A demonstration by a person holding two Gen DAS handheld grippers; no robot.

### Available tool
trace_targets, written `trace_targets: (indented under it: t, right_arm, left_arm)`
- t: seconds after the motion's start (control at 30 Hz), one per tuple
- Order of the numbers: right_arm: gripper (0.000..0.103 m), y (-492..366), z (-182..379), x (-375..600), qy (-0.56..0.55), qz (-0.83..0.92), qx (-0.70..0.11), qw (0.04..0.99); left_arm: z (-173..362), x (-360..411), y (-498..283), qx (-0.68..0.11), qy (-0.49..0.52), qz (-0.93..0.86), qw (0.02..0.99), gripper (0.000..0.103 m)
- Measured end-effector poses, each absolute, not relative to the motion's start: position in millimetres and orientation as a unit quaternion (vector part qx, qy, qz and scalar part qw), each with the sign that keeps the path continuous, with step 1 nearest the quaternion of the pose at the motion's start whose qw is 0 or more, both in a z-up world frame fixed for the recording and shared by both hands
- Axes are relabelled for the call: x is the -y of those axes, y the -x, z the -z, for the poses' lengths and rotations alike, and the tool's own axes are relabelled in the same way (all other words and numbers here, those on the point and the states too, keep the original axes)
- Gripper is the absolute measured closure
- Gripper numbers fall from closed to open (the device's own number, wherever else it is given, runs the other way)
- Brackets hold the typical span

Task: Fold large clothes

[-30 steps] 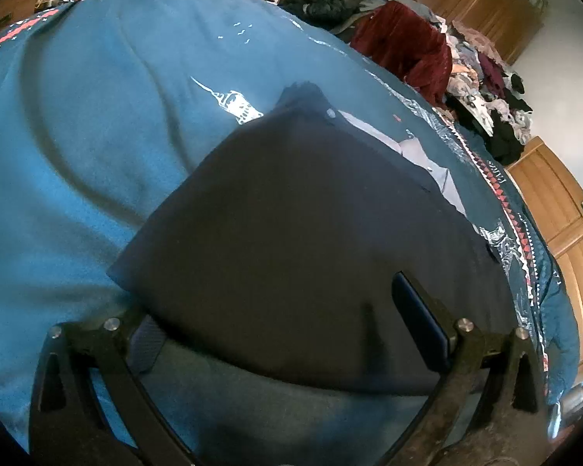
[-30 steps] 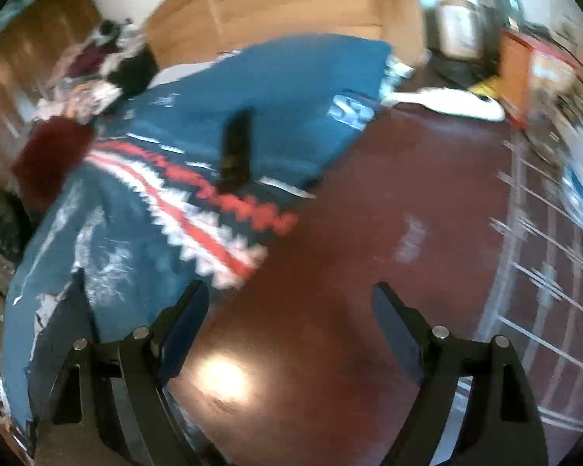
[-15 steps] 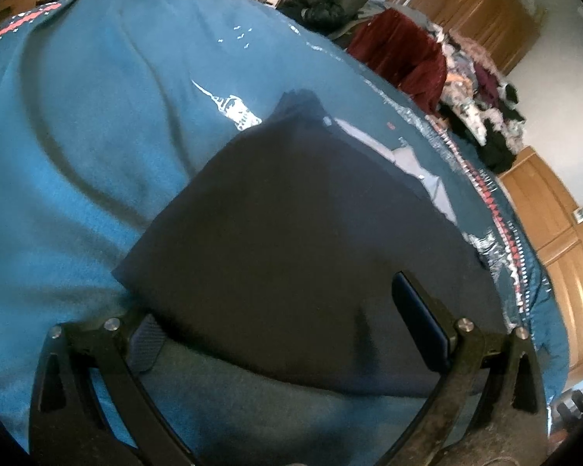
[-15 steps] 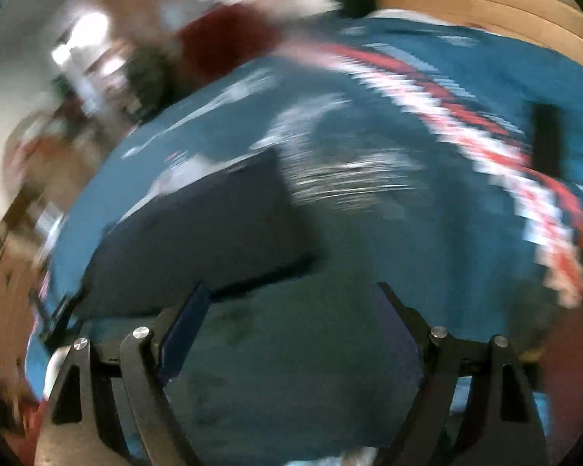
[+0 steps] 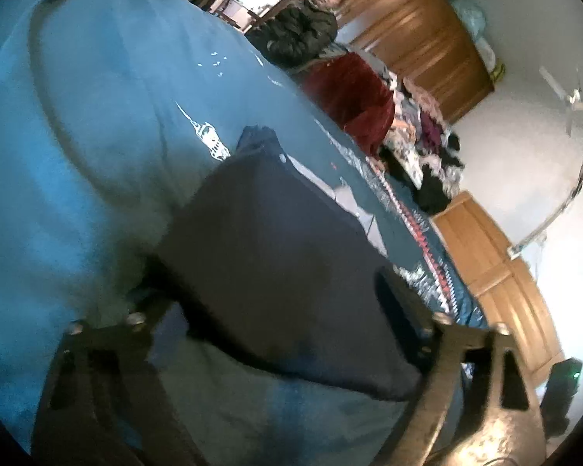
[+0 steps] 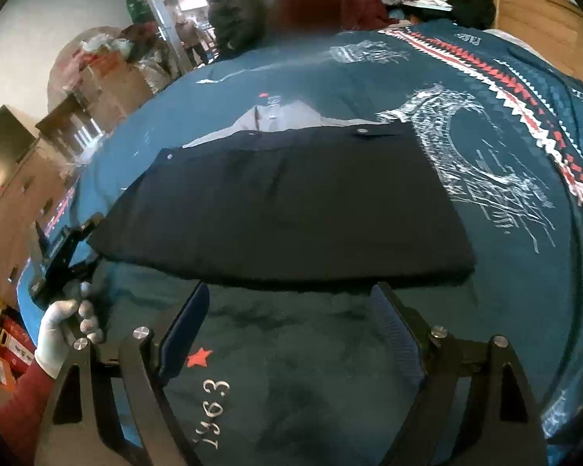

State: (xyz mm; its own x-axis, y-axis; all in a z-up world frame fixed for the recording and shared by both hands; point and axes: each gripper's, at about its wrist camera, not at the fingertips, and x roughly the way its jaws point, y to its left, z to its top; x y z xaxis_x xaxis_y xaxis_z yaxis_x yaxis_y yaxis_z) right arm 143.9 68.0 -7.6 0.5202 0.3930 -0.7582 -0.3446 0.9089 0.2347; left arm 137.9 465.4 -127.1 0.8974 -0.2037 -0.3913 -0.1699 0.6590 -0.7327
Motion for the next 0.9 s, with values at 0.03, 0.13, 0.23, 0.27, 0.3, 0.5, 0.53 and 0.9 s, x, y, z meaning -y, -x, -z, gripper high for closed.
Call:
trace_targets:
  t: [0.03, 0.13, 0.23, 0.27, 0.3, 0.5, 0.53, 0.9]
  right_arm:
    - [0.015, -146, 8, -74, -0.026, -0.216, -0.442, 0.87]
    - [0.015, -156, 12, -87, -0.025, -0.229, -0.449, 0.863]
    - [0.015, -172, 13, -107, -0.027, -0.245, -0.453, 0.857]
    - [0.015, -178, 12, -116, -0.027, -0.252, -0.453, 0.855]
    - [0.015, -188, 9, -129, -0.023, -0.264, -0.452, 0.852]
    - [0.015, -264, -12, -223, -0.021, -0.352, -0.474, 0.807]
    - [0.015, -280, -16, -247, -0.015, -0.368, -0.48, 0.796]
    - [0.015, -393, 21, -416, 0.052, -0.406, -0.572, 0.71]
  left_arm:
    - [129, -467, -140, -0.227, 0.416, 0.002, 0.88, 0.024]
    - [131, -461, -159, -0.255, 0.402, -0.022, 0.879, 0.023]
    - [133, -458, -173, -0.27, 0.401, -0.017, 0.875, 0.028]
    - [134, -459, -175, -0.272, 0.406, -0.012, 0.872, 0.05]
    - [135, -459, -180, -0.278, 0.414, 0.007, 0.867, 0.094]
    - [91, -406, -177, -0.278, 0.243, 0.001, 0.929, 0.099]
    - [85, -397, -177, -0.274, 0.22, 0.003, 0.936, 0.099]
    - [78, -326, -201, -0.285, 0.062, 0.043, 0.956, 0.098]
